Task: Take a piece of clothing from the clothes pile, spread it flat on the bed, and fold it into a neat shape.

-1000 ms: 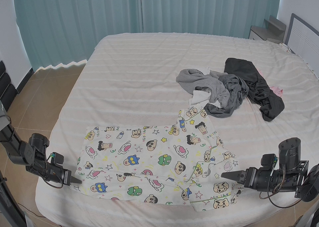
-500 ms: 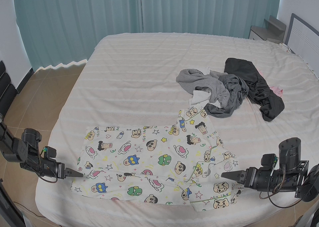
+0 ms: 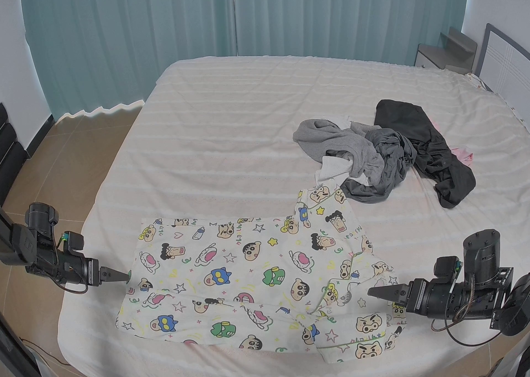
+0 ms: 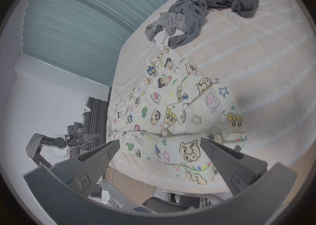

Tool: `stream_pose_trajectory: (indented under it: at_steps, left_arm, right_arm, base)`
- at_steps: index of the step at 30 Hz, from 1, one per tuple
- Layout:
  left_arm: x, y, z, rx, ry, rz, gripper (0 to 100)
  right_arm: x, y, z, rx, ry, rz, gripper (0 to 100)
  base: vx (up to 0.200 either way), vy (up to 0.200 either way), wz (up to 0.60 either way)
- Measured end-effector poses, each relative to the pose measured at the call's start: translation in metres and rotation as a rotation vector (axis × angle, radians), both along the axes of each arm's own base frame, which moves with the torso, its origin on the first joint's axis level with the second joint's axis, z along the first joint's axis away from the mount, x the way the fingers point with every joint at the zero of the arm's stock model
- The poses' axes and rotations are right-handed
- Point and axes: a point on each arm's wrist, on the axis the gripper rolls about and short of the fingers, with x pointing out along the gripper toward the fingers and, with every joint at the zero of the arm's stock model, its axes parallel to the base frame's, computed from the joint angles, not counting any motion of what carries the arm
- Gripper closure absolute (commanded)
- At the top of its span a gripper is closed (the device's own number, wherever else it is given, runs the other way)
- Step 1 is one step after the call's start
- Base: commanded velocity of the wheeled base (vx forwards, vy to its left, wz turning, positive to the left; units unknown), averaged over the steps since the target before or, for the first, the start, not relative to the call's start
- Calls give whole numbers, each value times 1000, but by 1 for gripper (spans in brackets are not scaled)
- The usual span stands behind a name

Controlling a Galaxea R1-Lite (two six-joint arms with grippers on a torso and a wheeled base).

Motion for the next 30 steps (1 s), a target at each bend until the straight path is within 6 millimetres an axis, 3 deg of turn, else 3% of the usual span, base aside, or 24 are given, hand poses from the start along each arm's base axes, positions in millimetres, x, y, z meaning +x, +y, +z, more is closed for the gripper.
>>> stream_pose_trajectory:
  at_steps: [13,21,30]
  left_arm:
    - [11,2,9,19,-64,3,0]
    - [53,2,22,1,-105,59,0]
    - [110,-3,-1,21,-88,57,0]
  right_arm:
    - [0,0,0,-1,1,0,0]
    - [0,0,0,0,0,0,0]
    - [-1,-1,0,-1,1,-2,0]
  base:
    - [0,0,0]
    - [0,0,0]
    - [0,0,0]
